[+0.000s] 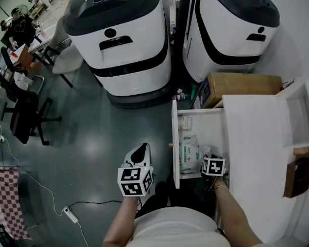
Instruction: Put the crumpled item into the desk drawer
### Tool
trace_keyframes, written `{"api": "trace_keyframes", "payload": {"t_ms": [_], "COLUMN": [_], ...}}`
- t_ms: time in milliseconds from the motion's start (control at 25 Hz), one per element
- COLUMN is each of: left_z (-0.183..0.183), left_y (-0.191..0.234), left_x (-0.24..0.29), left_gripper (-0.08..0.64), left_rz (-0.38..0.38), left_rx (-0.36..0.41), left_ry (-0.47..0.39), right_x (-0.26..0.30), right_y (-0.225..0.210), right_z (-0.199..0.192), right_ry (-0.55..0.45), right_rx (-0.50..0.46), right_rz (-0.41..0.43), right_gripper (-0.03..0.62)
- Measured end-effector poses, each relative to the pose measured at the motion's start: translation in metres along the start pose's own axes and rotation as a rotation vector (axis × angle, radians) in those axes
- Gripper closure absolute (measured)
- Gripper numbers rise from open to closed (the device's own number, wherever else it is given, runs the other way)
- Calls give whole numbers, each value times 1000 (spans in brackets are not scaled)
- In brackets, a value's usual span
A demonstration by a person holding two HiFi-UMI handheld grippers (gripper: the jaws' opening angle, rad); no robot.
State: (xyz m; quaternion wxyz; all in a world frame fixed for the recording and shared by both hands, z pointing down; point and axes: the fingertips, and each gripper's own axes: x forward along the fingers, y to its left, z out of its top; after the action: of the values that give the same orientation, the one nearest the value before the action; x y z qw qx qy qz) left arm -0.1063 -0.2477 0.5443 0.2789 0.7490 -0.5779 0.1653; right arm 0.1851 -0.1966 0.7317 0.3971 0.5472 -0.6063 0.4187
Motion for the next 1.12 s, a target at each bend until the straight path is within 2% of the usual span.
{"api": "trace_keyframes", "payload": {"t_ms": [240, 560, 880, 1120], "left_z": [-2, -2, -4, 0], "left_y": [0, -1, -3, -3], "left_x": [-2, -10, -24, -35], "left_gripper": [565, 565, 565, 565], "left_rz": [-2, -10, -25, -42], "left_rx": [2, 5, 14, 6], "left_ry": [-1, -16, -30, -55], "right_x": [-8, -31, -74, -124], "right_y": [-4, 1, 23, 46], "right_z": [7, 20, 47, 73], "right_ry": [-50, -144, -310, -476], "right_rx": [-28, -24, -16, -22], "right_rz": [-45, -38, 0, 46], "right_gripper": [477, 477, 477, 479]}}
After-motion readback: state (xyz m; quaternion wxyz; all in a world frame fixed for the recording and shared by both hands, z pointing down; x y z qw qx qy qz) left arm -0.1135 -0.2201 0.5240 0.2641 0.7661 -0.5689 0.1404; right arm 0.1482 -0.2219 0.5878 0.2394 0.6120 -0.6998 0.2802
